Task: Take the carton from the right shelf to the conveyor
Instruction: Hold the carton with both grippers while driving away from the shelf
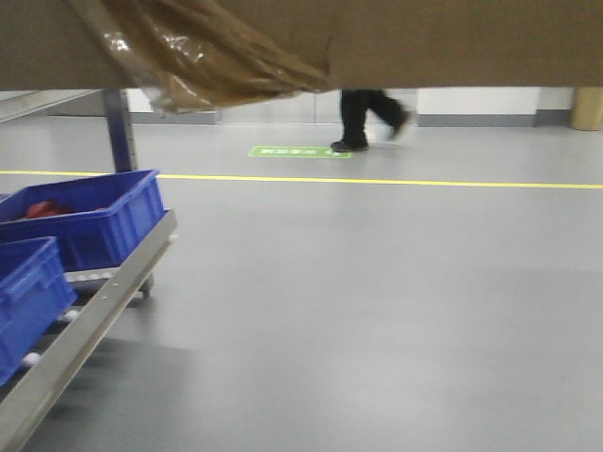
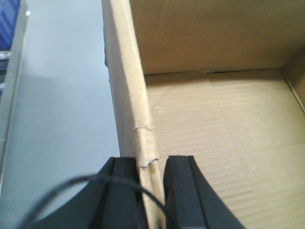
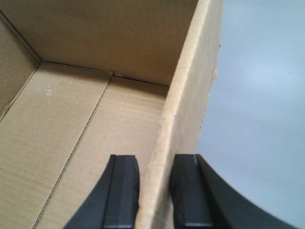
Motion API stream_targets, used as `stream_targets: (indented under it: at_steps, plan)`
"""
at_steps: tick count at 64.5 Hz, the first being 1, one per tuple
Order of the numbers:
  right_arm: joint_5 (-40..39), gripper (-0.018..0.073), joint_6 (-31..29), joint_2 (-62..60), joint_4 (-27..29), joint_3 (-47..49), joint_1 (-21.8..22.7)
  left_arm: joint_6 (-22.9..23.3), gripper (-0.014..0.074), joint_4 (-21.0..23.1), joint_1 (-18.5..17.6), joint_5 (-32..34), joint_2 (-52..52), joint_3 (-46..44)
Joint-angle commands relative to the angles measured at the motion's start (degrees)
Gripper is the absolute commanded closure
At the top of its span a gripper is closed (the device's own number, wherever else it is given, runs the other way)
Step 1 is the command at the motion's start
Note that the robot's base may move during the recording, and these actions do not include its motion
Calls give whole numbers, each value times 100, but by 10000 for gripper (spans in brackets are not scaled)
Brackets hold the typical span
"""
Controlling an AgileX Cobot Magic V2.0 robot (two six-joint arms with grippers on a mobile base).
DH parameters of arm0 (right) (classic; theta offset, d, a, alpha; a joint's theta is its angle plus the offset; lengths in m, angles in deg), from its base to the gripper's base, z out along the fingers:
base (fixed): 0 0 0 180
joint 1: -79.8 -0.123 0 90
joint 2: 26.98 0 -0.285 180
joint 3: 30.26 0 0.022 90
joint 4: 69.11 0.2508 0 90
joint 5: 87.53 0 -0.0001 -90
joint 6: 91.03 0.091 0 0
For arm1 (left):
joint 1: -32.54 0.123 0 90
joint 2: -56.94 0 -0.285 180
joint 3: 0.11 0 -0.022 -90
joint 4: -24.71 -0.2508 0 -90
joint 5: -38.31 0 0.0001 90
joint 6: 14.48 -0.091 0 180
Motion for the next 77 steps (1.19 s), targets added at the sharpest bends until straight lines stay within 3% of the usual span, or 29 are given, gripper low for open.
stream_targets:
  at_steps: [1, 77]
  plan:
    - [-126, 623, -167, -124, -148, 37, 13, -86, 610, -435, 16, 17, 73, -58]
    - [-140, 623, -167, -124, -148, 37, 13, -86, 610, -435, 16, 17, 73, -58]
